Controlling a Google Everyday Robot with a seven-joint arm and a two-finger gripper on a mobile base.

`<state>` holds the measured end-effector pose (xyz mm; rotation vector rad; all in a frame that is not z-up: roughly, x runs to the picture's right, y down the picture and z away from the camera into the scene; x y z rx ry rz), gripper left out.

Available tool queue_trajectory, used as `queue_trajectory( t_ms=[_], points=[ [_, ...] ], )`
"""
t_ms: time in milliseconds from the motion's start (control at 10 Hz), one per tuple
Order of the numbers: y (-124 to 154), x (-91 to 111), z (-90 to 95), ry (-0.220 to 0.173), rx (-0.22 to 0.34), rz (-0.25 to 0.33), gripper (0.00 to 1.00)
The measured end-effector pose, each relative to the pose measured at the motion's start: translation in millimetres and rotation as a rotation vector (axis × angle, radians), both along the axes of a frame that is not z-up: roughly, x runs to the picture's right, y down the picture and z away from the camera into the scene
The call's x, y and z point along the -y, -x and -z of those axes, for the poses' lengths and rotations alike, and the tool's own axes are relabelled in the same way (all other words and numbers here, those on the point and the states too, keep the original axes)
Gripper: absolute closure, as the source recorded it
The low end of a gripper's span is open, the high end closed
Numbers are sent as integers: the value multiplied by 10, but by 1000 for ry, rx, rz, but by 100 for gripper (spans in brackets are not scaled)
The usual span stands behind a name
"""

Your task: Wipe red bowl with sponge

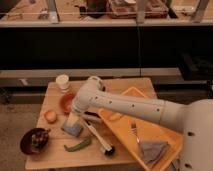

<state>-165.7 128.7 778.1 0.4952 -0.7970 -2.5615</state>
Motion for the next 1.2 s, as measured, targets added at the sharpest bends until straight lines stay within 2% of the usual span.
queue_trajectory(
  t_ms=[200, 500, 700, 1200],
  points=[
    [-150, -352, -167, 44, -38, -41, 20],
    [-168, -583, -230, 46, -25, -95, 20],
    [-118, -560, -239, 20, -8, -101, 20],
    [24, -604, -251, 5, 51, -90, 20]
  ],
)
